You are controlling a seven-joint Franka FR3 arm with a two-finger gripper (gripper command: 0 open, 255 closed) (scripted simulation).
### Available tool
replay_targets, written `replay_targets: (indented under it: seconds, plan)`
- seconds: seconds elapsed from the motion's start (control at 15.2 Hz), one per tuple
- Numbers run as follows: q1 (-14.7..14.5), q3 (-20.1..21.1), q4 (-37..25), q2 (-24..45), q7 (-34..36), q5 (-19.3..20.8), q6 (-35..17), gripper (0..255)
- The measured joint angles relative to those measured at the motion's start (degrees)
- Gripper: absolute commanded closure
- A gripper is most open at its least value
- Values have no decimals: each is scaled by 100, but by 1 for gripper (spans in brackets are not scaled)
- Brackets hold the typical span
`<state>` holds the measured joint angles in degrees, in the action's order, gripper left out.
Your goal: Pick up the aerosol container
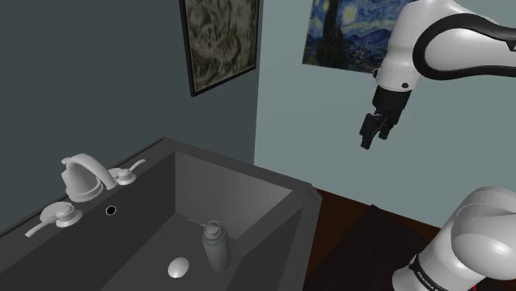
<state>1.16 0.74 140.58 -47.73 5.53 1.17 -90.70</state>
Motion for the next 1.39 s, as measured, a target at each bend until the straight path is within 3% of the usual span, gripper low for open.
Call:
replay_targets:
  seconds: [0.2, 0.86, 1.39]
  plan:
    - [-44, 169, -9, 103, 194, -100, -107, 0]
    - [-348, 1604, -100, 932, 1851, -776, -981, 0]
    - [-294, 2738, -798, 2253, 3242, -749, -1676, 0]
